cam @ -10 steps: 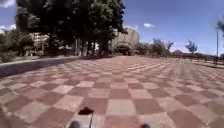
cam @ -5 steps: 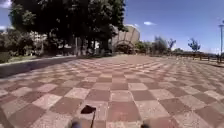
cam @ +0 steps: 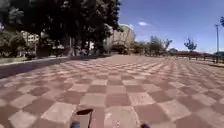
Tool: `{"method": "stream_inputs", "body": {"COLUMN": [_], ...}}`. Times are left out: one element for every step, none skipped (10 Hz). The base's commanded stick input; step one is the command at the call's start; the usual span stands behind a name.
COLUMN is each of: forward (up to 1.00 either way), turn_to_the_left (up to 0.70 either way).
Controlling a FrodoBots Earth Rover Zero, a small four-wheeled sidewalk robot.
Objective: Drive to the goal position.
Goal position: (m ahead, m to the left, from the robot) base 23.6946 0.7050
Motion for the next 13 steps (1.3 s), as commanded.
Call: {"method": "stream_inputs", "body": {"forward": [1.0,1.0,1.0,1.0,1.0,1.0,1.0,1.0,1.0,1.0,1.0,1.0,1.0], "turn_to_the_left": [0.0,0.0,0.0,0.0,0.0,0.0,0.0,0.0,0.0,0.0,0.0,0.0,0.0]}}
